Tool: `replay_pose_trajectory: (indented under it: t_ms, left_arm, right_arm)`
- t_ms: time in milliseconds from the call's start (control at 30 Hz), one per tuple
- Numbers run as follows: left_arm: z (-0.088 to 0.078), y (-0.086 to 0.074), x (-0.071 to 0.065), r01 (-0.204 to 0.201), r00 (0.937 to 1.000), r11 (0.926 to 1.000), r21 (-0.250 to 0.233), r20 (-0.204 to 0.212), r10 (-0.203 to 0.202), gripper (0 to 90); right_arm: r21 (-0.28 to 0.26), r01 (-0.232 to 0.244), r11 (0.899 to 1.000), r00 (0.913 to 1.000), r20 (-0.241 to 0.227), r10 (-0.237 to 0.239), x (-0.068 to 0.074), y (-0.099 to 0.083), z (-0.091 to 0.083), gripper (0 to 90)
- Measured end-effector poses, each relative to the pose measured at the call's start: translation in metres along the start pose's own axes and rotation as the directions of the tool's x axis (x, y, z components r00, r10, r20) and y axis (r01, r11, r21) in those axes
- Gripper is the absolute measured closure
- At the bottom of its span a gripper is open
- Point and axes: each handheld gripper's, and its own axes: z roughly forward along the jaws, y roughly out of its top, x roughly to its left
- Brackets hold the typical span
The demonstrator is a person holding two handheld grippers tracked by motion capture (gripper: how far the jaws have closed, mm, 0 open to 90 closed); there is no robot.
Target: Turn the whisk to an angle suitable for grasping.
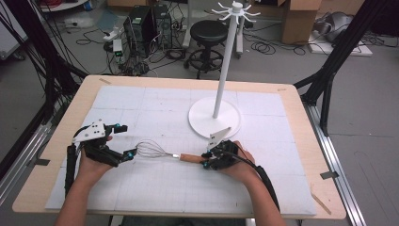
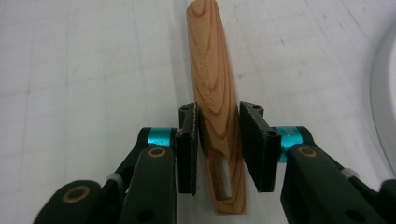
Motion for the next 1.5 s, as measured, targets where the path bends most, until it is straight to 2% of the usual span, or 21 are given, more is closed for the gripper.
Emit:
replay_pose_trajectory:
  t_ms: [200, 400, 433, 500, 700, 867, 967, 1033, 1133, 1167, 1267, 1367, 1500]
  left_arm:
    - [0.0, -0.001, 0.002, 0.006, 1.0, 1.0, 0.0, -0.002, -0.006, 1.7]
    - [0.002, -0.001, 0.002, 0.0, 1.0, 1.0, -0.001, -0.002, 0.0, 1.7]
    - [0.002, -0.001, 0.002, 0.002, 1.0, 1.0, -0.001, -0.002, -0.002, 1.7]
    - [0.002, -0.001, 0.003, 0.003, 1.0, 1.0, -0.004, -0.002, -0.003, 1.7]
    - [0.005, 0.0, 0.004, 0.002, 1.0, 1.0, -0.006, 0.006, -0.001, 1.7]
    - [0.005, 0.002, 0.003, -0.004, 1.0, 1.0, -0.008, 0.009, 0.004, 1.7]
    - [0.006, 0.002, 0.003, -0.003, 0.9999, 0.9999, -0.011, 0.011, 0.003, 1.7]
    - [0.006, 0.002, 0.003, -0.004, 0.9999, 1.0, -0.007, 0.013, 0.004, 1.7]
    - [0.007, 0.002, 0.001, -0.003, 0.9998, 1.0, -0.003, 0.018, 0.003, 1.7]
    - [0.008, 0.002, 0.001, -0.004, 0.9998, 1.0, -0.005, 0.021, 0.004, 1.7]
    - [0.008, 0.004, 0.0, -0.007, 0.9997, 0.9999, -0.011, 0.024, 0.008, 1.7]
    - [0.008, 0.004, 0.001, -0.008, 0.9997, 0.9999, -0.011, 0.022, 0.008, 1.7]
    - [0.008, 0.004, 0.0, -0.012, 0.9997, 0.9999, 0.001, 0.022, 0.012, 1.7]
  right_arm:
    - [0.003, 0.009, 1.0, 1.0, 0.0, -0.009, 0.0, 0.014, 0.013, 67.0]
    - [0.003, 0.016, 1.0, 0.9998, 0.01, -0.016, 0.001, 0.016, 0.012, 67.2]
    - [0.002, 0.02, 1.0, 0.9997, 0.017, -0.02, 0.001, 0.016, 0.011, 64.5]
    - [-0.012, 0.016, 1.0, 0.9992, 0.037, -0.015, 0.002, 0.015, 0.006, 62.5]
    - [-0.093, -0.004, 0.996, 0.9992, 0.039, 0.008, 0.007, 0.013, -0.015, 60.5]
    - [-0.152, -0.033, 0.988, 0.9978, 0.052, 0.042, 0.011, -0.003, -0.039, 57.2]
    - [-0.198, -0.077, 0.977, 0.9937, 0.065, 0.091, 0.012, -0.018, -0.055, 54.5]
    - [-0.219, -0.093, 0.971, 0.9893, 0.09, 0.115, 0.013, -0.028, -0.065, 51.7]
    - [-0.288, -0.117, 0.95, 0.9831, 0.102, 0.152, 0.011, -0.041, -0.078, 47.8]
    - [-0.299, -0.122, 0.946, 0.9809, 0.109, 0.161, 0.01, -0.044, -0.081, 46.9]
    - [-0.35, -0.146, 0.925, 0.9729, 0.118, 0.199, 0.008, -0.052, -0.09, 41.0]
    - [-0.388, -0.165, 0.907, 0.9627, 0.137, 0.233, 0.006, -0.059, -0.096, 35.1]
    - [-0.424, -0.178, 0.888, 0.9535, 0.149, 0.262, 0.003, -0.065, -0.101, 30.0]
